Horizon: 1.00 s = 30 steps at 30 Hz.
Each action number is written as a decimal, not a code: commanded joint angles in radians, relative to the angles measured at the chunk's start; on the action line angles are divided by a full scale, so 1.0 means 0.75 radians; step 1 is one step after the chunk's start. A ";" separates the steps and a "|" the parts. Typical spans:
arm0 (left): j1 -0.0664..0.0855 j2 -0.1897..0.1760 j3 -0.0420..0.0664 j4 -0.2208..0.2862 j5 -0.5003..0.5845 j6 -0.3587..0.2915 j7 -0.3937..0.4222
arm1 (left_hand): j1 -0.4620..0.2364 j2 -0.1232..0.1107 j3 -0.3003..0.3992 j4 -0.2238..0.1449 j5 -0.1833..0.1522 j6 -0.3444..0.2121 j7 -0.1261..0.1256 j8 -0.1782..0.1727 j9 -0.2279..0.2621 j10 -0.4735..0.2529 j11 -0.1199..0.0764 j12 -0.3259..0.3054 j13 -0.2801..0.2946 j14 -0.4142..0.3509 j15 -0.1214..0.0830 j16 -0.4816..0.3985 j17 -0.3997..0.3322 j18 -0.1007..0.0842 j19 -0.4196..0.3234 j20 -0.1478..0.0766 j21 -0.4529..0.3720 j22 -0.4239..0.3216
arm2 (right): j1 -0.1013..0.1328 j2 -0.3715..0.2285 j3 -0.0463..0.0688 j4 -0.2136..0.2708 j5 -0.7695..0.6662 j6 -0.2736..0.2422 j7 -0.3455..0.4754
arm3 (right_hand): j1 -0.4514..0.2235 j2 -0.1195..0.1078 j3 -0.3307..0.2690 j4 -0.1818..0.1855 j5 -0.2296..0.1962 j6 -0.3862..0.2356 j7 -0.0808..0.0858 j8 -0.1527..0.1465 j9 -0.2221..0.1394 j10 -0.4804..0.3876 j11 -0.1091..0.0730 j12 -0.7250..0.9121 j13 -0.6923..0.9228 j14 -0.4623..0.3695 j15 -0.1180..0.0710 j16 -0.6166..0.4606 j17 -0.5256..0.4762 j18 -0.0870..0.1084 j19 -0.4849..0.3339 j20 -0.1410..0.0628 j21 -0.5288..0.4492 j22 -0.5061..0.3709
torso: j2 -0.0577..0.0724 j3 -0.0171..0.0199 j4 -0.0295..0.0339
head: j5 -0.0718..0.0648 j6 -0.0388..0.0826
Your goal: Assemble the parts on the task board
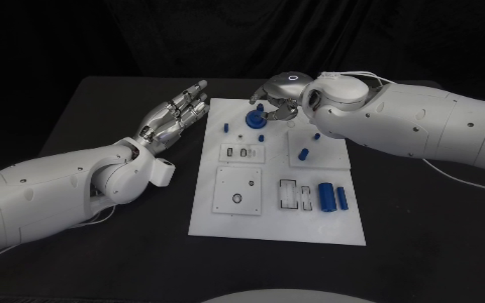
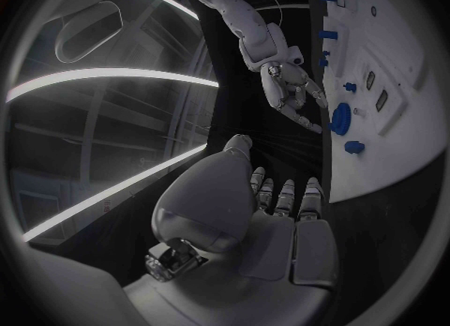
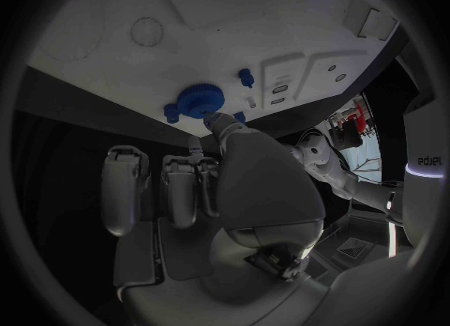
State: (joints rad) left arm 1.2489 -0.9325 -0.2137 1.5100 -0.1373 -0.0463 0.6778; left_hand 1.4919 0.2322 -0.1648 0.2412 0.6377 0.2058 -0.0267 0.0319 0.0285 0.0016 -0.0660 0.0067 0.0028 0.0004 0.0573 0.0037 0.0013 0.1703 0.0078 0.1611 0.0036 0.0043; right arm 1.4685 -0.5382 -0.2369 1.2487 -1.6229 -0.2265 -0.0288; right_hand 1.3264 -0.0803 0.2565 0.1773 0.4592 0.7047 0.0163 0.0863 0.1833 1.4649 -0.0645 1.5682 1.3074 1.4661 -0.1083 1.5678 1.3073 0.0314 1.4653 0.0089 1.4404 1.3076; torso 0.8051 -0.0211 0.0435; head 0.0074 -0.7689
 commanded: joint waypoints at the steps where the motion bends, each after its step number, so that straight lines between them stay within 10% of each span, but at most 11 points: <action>1: -0.001 -0.007 0.001 0.007 -0.008 0.016 0.052 | 0.010 0.003 0.003 -0.001 0.006 0.001 0.006 0.002 0.002 0.004 0.008 -0.007 -0.002 -0.001 0.009 -0.005 -0.002 0.008 0.002 0.011 0.005 0.002 | 0.014 -0.055 0.003 0.048 -0.008 -0.140 -0.004 | -0.027 0.001 -0.003 0.020 -0.006 0.051 0.010 0.014 0.002 0.141 0.009 0.003 0.351 0.140 0.001 0.004 0.351 0.003 0.038 -0.004 0.000 0.291 | 0.000 0.0003 -0.0005 | 0.002 0.005; 17: -0.001 -0.016 0.001 0.014 -0.008 0.011 0.057 | 0.011 0.004 0.006 -0.004 0.007 0.003 0.006 0.003 0.002 0.004 0.009 -0.007 -0.001 -0.001 0.009 -0.005 -0.002 0.008 0.003 0.012 0.006 0.002 | 0.072 -0.520 -0.005 0.330 0.027 -0.227 -0.021 | -0.110 -0.046 -0.059 0.112 -0.006 0.207 0.027 0.044 0.006 0.141 0.026 0.003 0.351 0.140 0.008 0.004 0.351 -0.039 0.134 0.006 0.162 0.347 | -0.009 -0.0021 -0.0118 | 0.028 0.013; 30: -0.002 -0.006 0.001 0.010 -0.008 0.018 0.059 | 0.012 0.004 0.008 -0.005 0.007 0.001 0.006 0.002 0.002 0.004 0.009 -0.007 -0.001 -0.001 0.009 -0.005 -0.002 0.008 0.003 0.012 0.006 0.002 | 0.038 -0.706 -0.015 0.355 0.029 -0.195 -0.039 | -0.092 -0.072 -0.074 0.115 -0.005 0.195 0.019 0.027 0.000 0.141 0.020 0.003 0.351 0.140 -0.004 0.004 0.351 -0.042 0.141 -0.004 0.174 0.351 | -0.019 -0.0105 -0.0145 | 0.027 -0.002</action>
State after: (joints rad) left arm 1.2487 -0.9379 -0.2137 1.5172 -0.1374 -0.0463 0.6780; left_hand 1.4919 0.2322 -0.1621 0.2385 0.6376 0.2057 -0.0268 0.0319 0.0285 0.0016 -0.0661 0.0067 0.0028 0.0004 0.0573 0.0037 0.0011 0.1703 0.0115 0.1649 0.0036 0.0043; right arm 1.5012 -1.0651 -0.2483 1.5143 -1.6026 -0.3680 -0.0321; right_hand 1.2590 -0.1250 0.2041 0.2650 0.4592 0.8520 0.0333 0.1102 0.1841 1.4683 -0.0497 1.5682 1.3073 1.4658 -0.1020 1.5678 1.3073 0.0151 1.4653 0.0090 1.5683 1.3074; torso 0.7924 -0.0273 0.0323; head 0.0282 -0.7691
